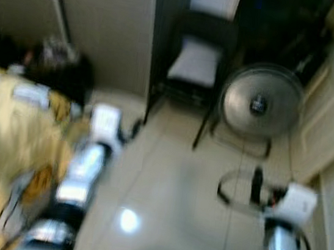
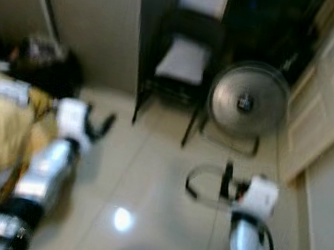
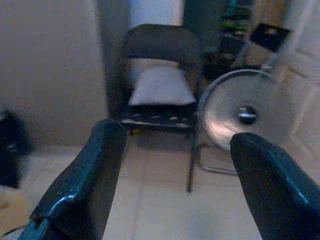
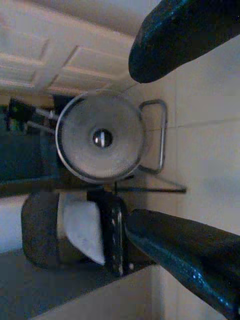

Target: Clean up the room

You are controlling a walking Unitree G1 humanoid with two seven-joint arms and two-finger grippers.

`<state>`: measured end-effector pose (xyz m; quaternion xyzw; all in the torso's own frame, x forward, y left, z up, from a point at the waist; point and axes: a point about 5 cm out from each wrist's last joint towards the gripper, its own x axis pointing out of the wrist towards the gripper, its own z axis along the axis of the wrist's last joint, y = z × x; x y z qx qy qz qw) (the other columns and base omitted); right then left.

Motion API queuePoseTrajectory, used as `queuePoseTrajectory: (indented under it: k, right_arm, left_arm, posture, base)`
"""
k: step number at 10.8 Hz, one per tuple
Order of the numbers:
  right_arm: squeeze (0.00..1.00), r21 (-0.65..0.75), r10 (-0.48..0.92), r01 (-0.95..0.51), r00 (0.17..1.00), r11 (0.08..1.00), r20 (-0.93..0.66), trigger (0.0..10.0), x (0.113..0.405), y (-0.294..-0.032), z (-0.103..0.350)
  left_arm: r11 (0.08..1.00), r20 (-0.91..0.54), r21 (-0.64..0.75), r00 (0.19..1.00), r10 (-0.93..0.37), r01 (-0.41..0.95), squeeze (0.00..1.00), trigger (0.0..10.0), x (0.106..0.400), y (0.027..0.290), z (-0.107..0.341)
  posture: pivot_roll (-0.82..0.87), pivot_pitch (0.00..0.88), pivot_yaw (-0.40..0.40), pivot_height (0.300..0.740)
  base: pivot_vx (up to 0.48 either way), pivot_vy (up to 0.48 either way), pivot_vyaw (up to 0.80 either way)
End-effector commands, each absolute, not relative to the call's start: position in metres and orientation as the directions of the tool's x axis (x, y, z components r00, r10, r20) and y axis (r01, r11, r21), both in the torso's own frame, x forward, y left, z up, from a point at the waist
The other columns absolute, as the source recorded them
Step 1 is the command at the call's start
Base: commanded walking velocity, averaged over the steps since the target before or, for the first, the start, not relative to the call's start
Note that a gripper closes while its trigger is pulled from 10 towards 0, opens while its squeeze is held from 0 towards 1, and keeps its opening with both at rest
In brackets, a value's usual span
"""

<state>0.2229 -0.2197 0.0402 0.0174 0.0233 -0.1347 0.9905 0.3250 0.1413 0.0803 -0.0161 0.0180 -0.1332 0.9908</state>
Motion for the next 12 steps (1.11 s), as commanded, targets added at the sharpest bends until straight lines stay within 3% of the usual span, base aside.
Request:
queuePoseTrajectory:
  k: [1, 9, 12]
  right_arm:
    - [0.0, 0.025, -0.273, 0.273, 0.962, 0.962, -0.013, 10.0, 0.225, -0.221, 0.047]
    - [0.0, -0.011, -0.26, 0.26, 0.965, 0.965, -0.043, 10.0, 0.218, -0.224, 0.034]
    - [0.0, -0.024, -0.194, 0.193, 0.98, 0.981, -0.035, 10.0, 0.222, -0.225, 0.032]
  left_arm:
    - [0.967, -0.026, -0.021, 0.967, -0.253, 0.253, 0.0, 10.0, 0.329, 0.146, 0.084]
    - [0.949, -0.053, -0.019, 0.947, -0.316, 0.315, 0.0, 10.0, 0.325, 0.135, 0.076]
    - [0.976, -0.011, -0.035, 0.976, -0.217, 0.217, 0.0, 10.0, 0.319, 0.158, 0.076]
  posture:
    - [-0.08, 0.0, 0.001, 0.74]
    - [-0.11, 0.0, 0.003, 0.74]
    - [-0.1, 0.0, -0.005, 0.74]
  base:
    - [0.48, 0.0, 0.0]
    - [0.48, 0.0, 0.0]
    - [0.48, 0.0, 0.0]
